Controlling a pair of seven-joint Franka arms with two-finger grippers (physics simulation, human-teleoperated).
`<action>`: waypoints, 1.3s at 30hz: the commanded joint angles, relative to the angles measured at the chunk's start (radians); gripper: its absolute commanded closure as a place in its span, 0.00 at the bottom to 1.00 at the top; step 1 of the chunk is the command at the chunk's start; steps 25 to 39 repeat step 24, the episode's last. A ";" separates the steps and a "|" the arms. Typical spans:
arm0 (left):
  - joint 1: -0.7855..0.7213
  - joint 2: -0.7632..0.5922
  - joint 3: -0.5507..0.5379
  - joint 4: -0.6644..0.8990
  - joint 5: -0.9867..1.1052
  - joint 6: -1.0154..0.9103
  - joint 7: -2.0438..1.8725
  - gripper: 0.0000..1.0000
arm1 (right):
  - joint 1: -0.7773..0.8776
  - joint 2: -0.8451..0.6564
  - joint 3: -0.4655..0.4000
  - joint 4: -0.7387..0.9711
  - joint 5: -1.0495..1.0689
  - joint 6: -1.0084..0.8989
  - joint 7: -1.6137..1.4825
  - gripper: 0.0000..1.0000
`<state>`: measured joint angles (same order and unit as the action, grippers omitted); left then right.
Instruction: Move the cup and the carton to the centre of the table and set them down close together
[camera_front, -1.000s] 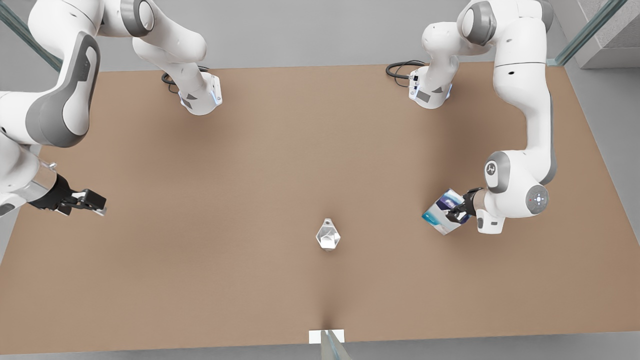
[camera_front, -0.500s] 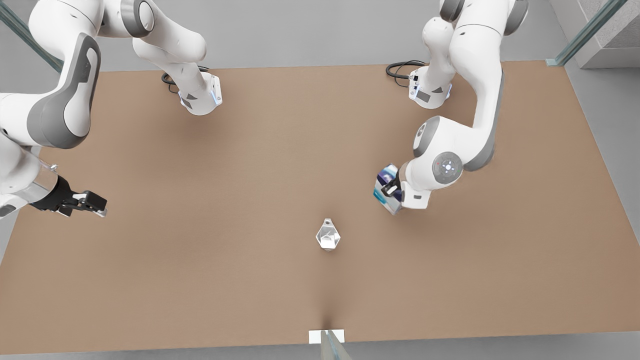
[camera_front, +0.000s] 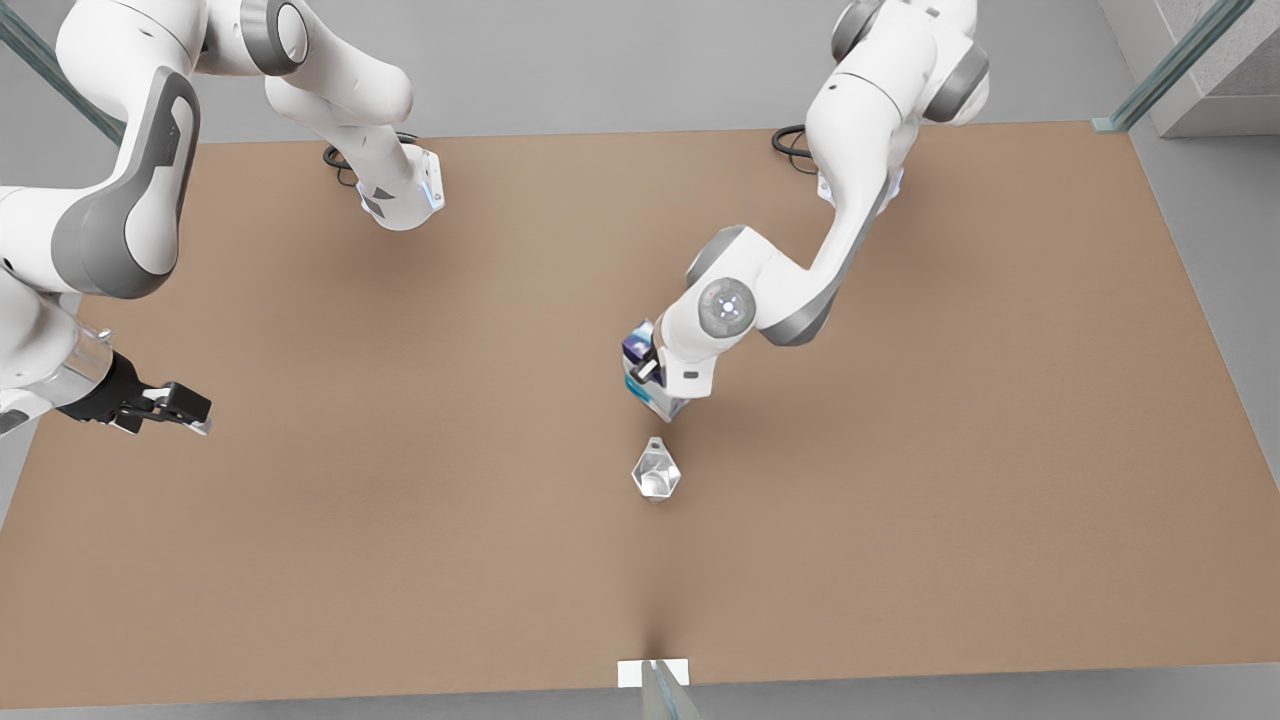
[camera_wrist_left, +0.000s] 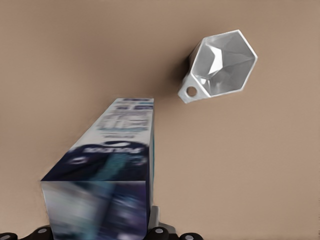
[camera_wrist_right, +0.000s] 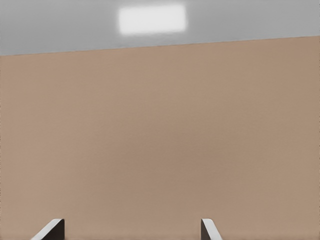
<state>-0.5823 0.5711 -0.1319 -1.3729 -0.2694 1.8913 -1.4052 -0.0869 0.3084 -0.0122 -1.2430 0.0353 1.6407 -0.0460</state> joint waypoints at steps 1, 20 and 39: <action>-0.001 0.006 0.000 0.000 -0.008 0.000 0.000 0.25 | -0.001 0.000 0.000 0.001 0.000 0.001 0.002 0.00; 0.357 -0.275 0.187 0.124 0.311 -0.325 1.310 0.00 | 0.001 0.000 0.002 0.001 0.000 0.002 0.005 0.00; 0.406 -0.323 0.124 0.069 0.312 -0.322 1.310 0.00 | -0.004 0.000 -0.009 0.017 -0.017 -0.004 0.000 0.00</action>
